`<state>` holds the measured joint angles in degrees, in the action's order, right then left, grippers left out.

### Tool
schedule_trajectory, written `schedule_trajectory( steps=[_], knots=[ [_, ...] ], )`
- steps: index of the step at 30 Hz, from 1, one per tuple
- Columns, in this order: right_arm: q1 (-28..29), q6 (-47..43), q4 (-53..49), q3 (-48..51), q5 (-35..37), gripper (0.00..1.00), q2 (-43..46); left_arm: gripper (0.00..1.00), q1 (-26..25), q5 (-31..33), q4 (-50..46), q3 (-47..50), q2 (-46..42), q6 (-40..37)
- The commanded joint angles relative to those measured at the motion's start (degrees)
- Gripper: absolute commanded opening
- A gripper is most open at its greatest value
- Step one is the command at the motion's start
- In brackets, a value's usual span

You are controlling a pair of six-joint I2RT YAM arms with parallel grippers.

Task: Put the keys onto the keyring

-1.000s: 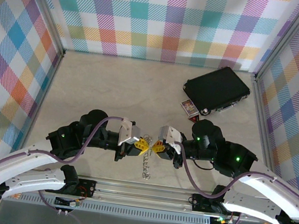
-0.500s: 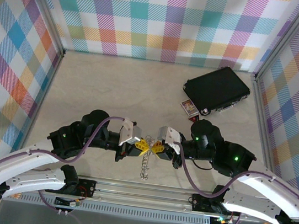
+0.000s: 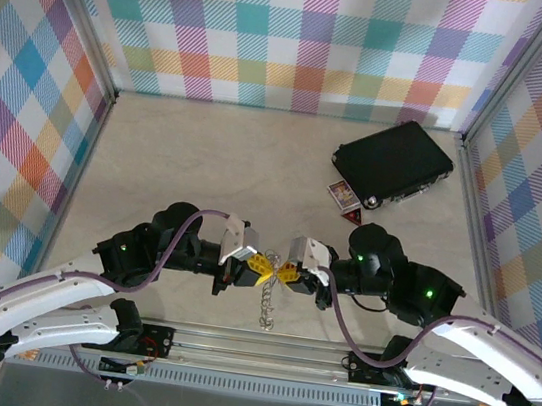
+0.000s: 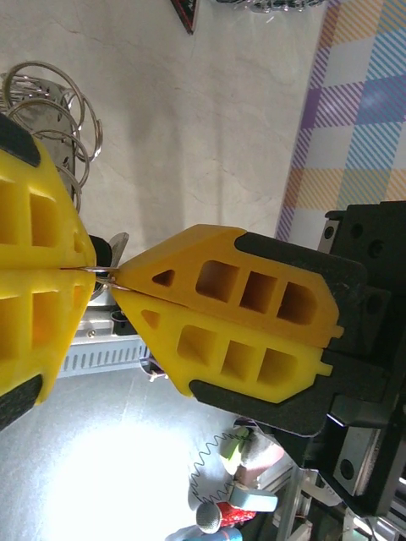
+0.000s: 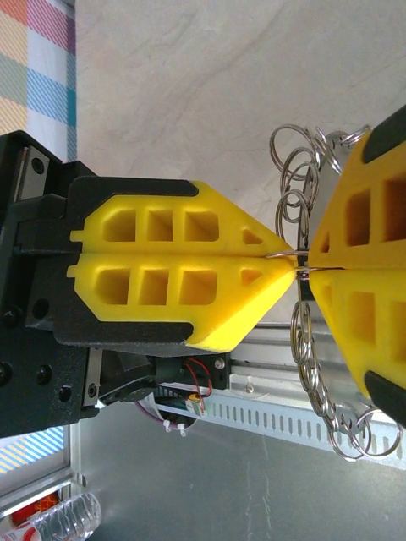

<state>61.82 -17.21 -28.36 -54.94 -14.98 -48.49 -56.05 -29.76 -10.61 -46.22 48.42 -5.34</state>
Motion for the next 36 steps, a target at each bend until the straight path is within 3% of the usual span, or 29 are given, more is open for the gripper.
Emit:
schedule_trajectory(
  steps=[1,31,36],
  knots=[
    [-0.03,-1.58,1.33,1.41,-0.76,0.0,0.4,0.0,0.33,-1.23,6.82,-0.72,-0.26,0.98],
    [-0.11,-3.14,2.4,5.1,1.21,0.0,2.92,0.0,0.33,4.13,10.69,0.94,-1.66,3.91],
    [-0.1,-0.77,4.23,5.82,0.75,0.15,5.09,0.0,0.33,5.07,15.24,3.04,-2.02,5.34]
  ],
)
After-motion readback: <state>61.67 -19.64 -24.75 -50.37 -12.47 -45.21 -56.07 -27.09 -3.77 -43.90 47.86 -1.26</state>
